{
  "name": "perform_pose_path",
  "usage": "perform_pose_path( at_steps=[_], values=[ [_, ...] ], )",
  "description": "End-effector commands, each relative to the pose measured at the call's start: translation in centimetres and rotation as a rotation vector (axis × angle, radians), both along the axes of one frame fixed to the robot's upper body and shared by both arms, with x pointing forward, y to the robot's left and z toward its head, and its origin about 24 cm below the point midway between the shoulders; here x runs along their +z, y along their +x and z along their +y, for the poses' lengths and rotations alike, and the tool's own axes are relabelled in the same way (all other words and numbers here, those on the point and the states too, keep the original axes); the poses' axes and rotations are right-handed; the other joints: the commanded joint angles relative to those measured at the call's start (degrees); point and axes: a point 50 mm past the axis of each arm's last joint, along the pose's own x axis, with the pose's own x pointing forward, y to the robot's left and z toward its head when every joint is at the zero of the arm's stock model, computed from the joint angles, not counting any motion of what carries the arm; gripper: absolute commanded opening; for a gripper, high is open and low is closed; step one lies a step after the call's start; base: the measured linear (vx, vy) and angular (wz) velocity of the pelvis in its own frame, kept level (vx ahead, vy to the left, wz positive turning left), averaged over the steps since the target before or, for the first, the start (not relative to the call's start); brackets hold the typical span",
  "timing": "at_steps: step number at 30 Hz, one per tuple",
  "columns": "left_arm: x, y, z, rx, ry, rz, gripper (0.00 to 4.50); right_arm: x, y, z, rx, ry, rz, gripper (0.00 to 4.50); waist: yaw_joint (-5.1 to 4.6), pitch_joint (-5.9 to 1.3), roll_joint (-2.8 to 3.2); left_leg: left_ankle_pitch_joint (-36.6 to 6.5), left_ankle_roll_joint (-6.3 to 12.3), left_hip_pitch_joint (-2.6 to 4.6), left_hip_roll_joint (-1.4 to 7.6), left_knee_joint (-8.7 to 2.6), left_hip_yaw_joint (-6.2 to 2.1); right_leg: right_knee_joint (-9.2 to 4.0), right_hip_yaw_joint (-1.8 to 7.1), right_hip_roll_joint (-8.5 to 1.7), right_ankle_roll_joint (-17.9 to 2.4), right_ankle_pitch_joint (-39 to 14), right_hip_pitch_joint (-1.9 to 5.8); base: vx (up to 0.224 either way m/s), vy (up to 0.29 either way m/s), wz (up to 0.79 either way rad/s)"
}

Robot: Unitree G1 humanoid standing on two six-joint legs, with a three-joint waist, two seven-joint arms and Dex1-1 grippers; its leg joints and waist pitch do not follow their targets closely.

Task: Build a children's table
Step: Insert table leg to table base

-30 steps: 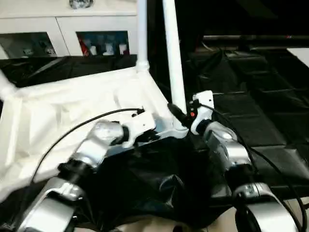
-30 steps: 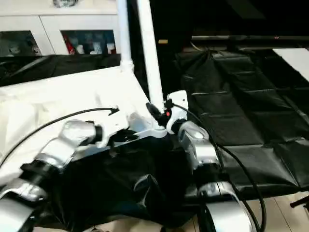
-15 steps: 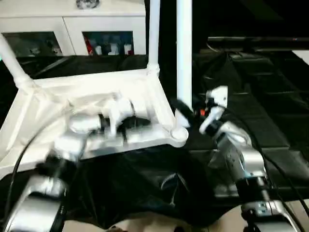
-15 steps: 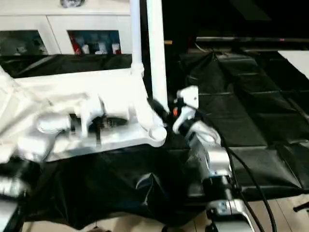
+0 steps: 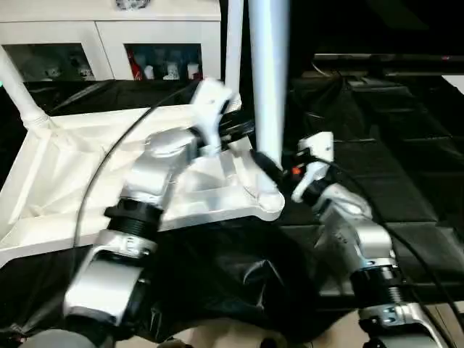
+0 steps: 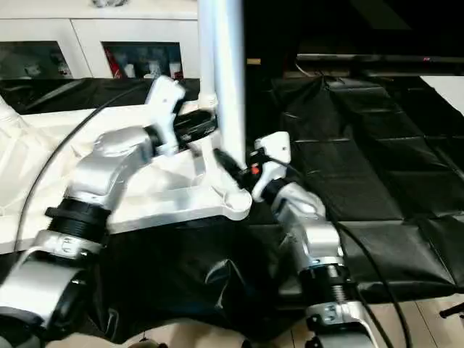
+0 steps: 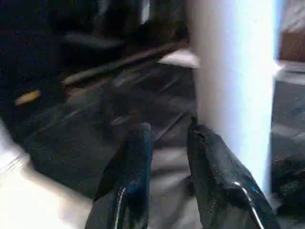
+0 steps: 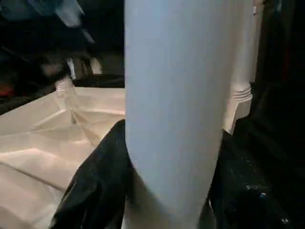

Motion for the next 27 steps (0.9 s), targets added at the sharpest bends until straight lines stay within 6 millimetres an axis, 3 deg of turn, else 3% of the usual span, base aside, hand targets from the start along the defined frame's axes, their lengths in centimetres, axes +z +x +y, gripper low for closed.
perform_pose_path(
  at_steps=[1, 8, 14, 16, 21, 23, 24, 27],
  values=[
    [2.3, -1.2, -1.8, -0.132, -0.052, -0.069, 1.41, -0.4, -0.2, 0.3, 0.012, -0.031, 0.020, 1.88, 0.31, -4.27, -0.31, -9.5, 3.78, 0.28, 2.01, -3.51, -0.38, -3.70, 3.08, -3.56, -10.4, -16.9, 4.03, 0.000, 0.000, 0.00],
    [1.2, -0.7, -0.6, -0.062, 0.001, -0.057, 1.41, -0.4, -0.1, -0.3, -0.007, -0.044, 0.021, 1.88, -0.12, -4.07, -0.30, -12.4, 2.65, 0.48, 1.80, -3.64, -0.56, -4.49, 2.82, -3.20, -7.0, -22.6, 3.89, 0.000, 0.000, 0.00],
    [-0.3, 0.3, 2.8, 0.049, 0.188, -0.090, 1.41, -0.1, 0.1, -1.0, -0.019, -0.059, 0.020, 1.88, -0.61, -4.36, -0.12, -10.8, 2.75, 0.43, 1.82, -3.63, -0.68, -3.75, 2.91, -2.99, -7.7, -17.6, 4.00, 0.000, 0.000, 0.00],
    [-1.7, 0.1, 3.9, 0.012, 0.306, -0.103, 1.41, 0.0, 0.3, -1.4, -0.022, -0.069, 0.023, 1.88, -0.69, -4.35, -0.29, -10.5, 2.94, 0.36, 1.79, -3.66, -0.70, -3.70, 2.97, -2.97, -7.5, -17.4, 4.00, 0.000, 0.000, 0.00],
    [-4.5, -1.3, 5.1, -0.171, 0.390, 0.004, 1.58, 0.0, 0.4, -2.3, -0.024, -0.116, 0.036, 1.88, -0.44, -4.45, -0.06, -9.7, 2.58, 0.65, 2.02, -3.61, -0.46, -3.19, 3.25, -3.39, -10.3, -14.4, 3.90, 0.000, 0.000, 0.00],
    [-5.9, -2.0, 5.3, -0.243, 0.411, 0.063, 1.74, 0.0, 0.6, -2.7, -0.036, -0.124, 0.039, 1.88, -0.25, -4.28, -0.04, -10.8, 2.14, 0.73, 2.07, -3.71, -0.43, -3.40, 3.29, -3.47, -10.1, -16.5, 3.81, 0.000, 0.000, 0.00],
    [-6.7, -2.3, 5.3, -0.271, 0.421, 0.086, 1.81, 0.1, 0.6, -2.8, -0.037, -0.128, 0.039, 1.88, -0.20, -4.21, 0.29, -11.2, 1.94, 0.82, 2.07, -3.75, -0.46, -3.52, 3.28, -3.45, -9.9, -17.1, 3.74, 0.000, 0.000, 0.00],
    [-8.0, -2.8, 5.2, -0.331, 0.444, 0.113, 1.85, 0.2, 0.6, -3.0, -0.030, -0.135, 0.040, 1.88, -0.20, -4.14, 0.06, -12.4, 1.58, 0.70, 1.96, -3.79, -0.50, -3.78, 3.22, -3.42, -9.0, -18.7, 3.86, 0.000, 0.000, 0.00]
  ],
)
